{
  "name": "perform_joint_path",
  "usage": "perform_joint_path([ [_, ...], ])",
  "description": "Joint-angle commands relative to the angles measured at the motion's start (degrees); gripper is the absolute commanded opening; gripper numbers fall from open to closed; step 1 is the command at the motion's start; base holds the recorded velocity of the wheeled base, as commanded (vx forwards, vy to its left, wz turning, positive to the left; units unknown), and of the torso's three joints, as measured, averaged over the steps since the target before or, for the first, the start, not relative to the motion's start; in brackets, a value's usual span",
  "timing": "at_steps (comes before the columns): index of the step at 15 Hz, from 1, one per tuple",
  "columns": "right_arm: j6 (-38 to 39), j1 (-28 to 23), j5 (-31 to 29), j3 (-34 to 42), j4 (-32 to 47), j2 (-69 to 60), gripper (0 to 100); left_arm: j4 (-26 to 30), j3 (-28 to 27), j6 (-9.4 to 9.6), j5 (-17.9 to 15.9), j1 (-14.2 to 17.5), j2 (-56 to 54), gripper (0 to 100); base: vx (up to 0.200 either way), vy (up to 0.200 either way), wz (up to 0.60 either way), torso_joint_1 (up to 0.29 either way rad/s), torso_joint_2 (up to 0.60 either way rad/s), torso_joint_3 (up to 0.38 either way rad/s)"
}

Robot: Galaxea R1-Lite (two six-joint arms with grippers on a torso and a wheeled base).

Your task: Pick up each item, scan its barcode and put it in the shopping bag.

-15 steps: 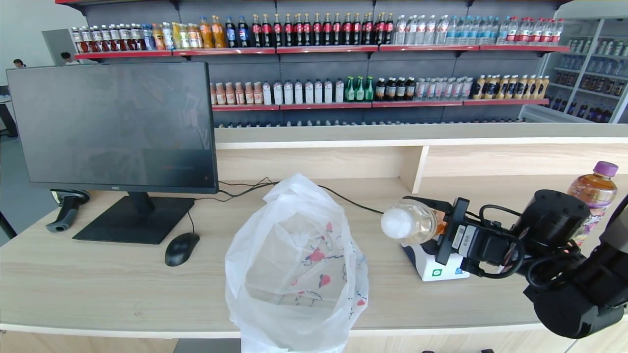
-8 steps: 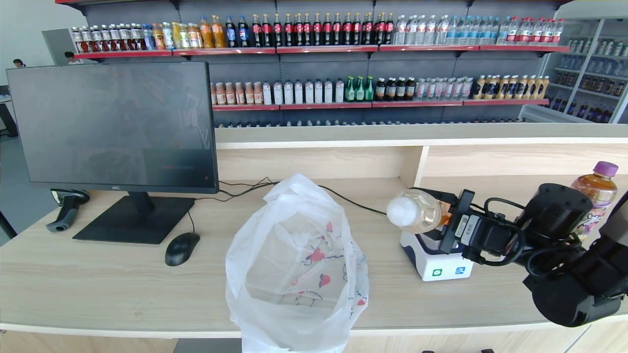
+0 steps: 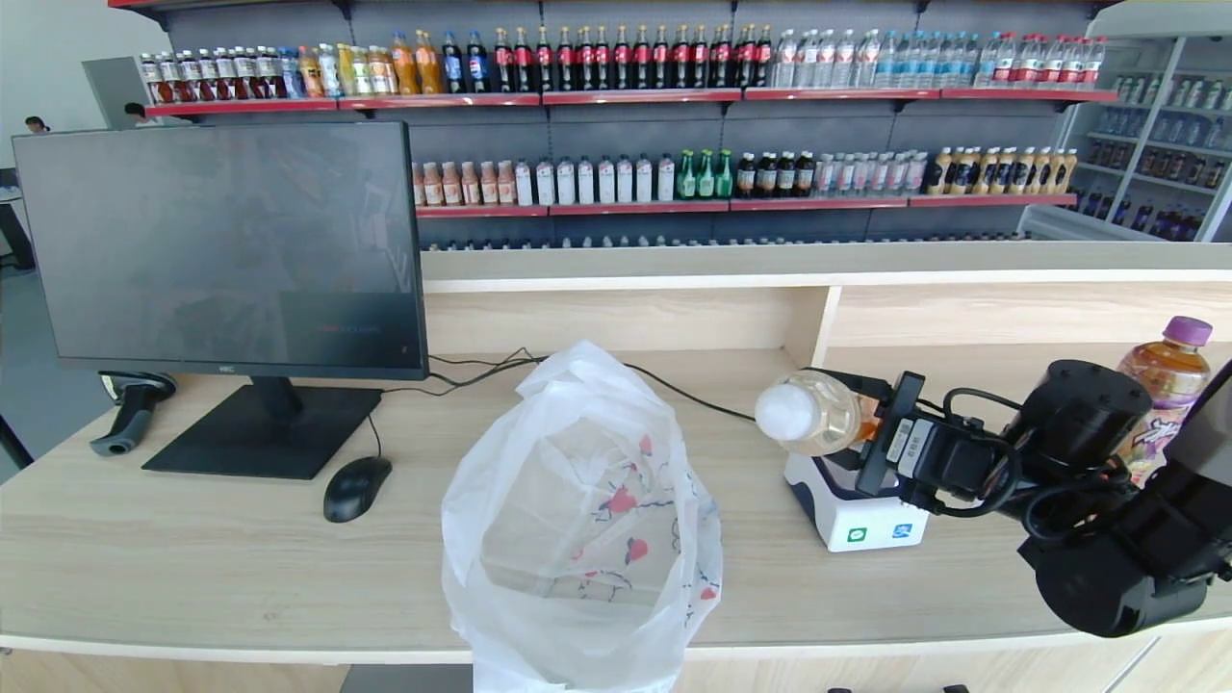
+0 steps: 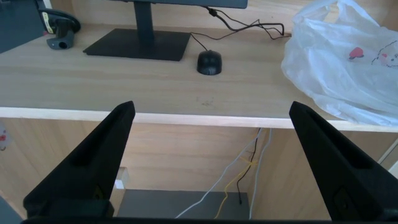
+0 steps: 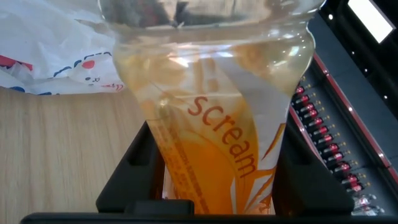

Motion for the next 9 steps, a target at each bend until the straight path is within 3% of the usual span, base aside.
perform_joint_path([
  [1, 0.1, 0.5, 0.0, 0.0, -0.1, 0.2, 0, 0.0, 0.0, -0.01, 0.0, 0.0, 0.0, 100, 0.000, 0.000, 0.00, 0.000, 0.00, 0.000],
  [9, 0.6, 0.5, 0.0, 0.0, -0.1, 0.2, 0, -0.1, 0.0, 0.17, -0.1, 0.0, 0.0, 100, 0.000, 0.000, 0.00, 0.000, 0.00, 0.000],
])
